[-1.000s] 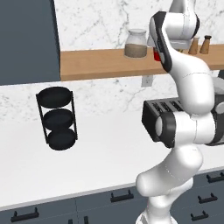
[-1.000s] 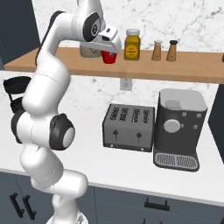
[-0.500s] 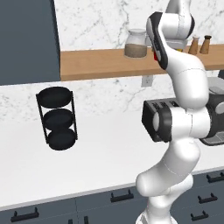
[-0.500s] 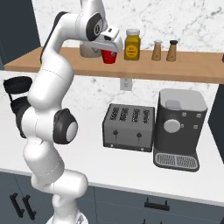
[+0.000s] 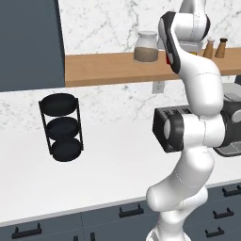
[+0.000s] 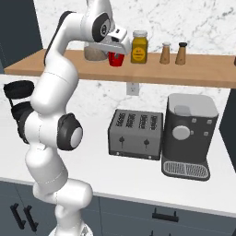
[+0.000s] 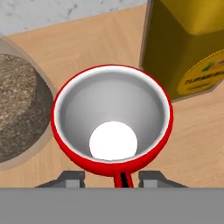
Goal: Gather all objects into one cabinet and sort the glasses and bowls to opposite sides.
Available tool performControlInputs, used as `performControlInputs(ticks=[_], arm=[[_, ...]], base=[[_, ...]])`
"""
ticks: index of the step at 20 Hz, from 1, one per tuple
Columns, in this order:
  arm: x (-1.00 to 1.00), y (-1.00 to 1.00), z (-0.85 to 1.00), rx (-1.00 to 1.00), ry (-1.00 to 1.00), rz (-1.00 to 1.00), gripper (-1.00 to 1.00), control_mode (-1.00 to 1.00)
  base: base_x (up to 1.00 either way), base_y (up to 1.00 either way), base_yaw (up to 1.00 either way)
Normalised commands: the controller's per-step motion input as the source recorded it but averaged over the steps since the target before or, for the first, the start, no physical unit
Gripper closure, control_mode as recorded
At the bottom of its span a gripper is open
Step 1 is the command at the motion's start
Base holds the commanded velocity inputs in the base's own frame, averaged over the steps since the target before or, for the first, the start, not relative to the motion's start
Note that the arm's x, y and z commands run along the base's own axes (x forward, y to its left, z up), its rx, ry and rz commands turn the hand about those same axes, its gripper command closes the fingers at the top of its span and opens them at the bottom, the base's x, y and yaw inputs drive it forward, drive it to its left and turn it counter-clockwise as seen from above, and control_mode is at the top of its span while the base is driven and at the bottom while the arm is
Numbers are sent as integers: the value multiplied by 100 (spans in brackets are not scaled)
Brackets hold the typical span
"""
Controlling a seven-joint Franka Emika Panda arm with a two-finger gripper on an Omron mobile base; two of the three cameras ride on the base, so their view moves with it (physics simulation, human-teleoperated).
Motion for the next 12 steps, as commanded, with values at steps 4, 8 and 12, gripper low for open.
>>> performControlInputs(ticks=[4,8,12], arm=[[0,-4,0,0,2,0,100,-100],[-1,-1,-3,0,4,0,100,-100],[-2,0,-5,0,3,0,100,-100]], base=[[0,0,0],[0,0,0],[0,0,0]])
